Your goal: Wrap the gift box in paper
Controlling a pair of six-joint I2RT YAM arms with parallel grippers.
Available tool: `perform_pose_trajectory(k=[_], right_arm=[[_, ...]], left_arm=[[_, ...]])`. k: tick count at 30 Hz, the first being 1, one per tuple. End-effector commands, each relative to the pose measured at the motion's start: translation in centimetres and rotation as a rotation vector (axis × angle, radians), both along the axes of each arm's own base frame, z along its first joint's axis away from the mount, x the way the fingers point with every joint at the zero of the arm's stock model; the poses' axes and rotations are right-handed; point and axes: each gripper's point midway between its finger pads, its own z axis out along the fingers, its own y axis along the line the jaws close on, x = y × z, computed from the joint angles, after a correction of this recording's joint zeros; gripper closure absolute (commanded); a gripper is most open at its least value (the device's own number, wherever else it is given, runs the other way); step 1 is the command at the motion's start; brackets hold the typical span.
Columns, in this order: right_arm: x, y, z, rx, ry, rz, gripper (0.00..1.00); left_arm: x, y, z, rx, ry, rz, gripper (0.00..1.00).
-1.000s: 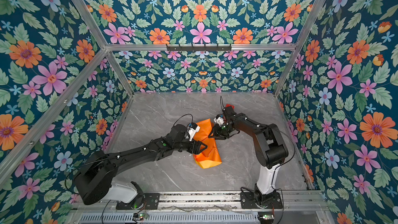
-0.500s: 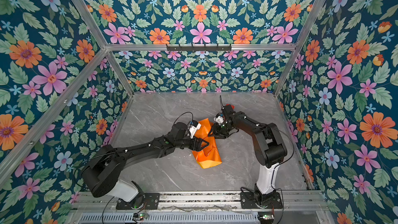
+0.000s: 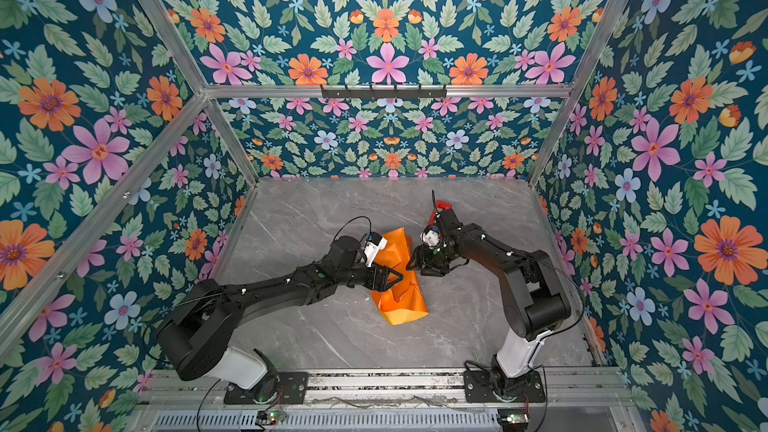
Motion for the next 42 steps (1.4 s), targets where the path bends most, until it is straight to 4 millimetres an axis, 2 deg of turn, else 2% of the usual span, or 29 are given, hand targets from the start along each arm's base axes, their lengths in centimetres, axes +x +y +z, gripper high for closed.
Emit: perform_pose_trajectory(k=[1, 2, 8, 14, 28, 36, 42], right_arm=[[-0.2, -0.2, 0.8, -0.003, -0.02, -0.008, 0.4], [-0.4, -0.4, 1.8, 0.0, -0.045, -0.01, 0.4], [-2.0, -0.4, 3.4, 0.012, -0.057, -0.022, 0.45], [-3.3, 1.0, 3.4, 0.069, -0.023, -0.024, 0.54], [-3.3, 2.5, 2.5, 0.152, 0.023, -0.035, 0.63], [-3.2, 1.1, 3.6, 0.072, -0.036, -0.045, 0.62], [-3.3, 1.4, 3.7, 0.091, -0.027, -0.05, 0.63]], left_arm=[[-0.5, 0.9, -1.7, 0.059, 0.051, 0.018, 0.18], [-0.5, 0.9, -1.8, 0.059, 0.054, 0.019, 0.18], [-0.5, 1.0, -1.8, 0.06, 0.055, 0.019, 0.17], [-0.6, 1.0, -2.0, 0.063, 0.06, 0.017, 0.17], [-0.6, 1.1, -2.2, 0.068, 0.059, 0.019, 0.17], [-0.5, 1.2, -2.5, 0.076, 0.062, 0.022, 0.17], [-0.5, 1.2, -2.6, 0.082, 0.063, 0.024, 0.17]])
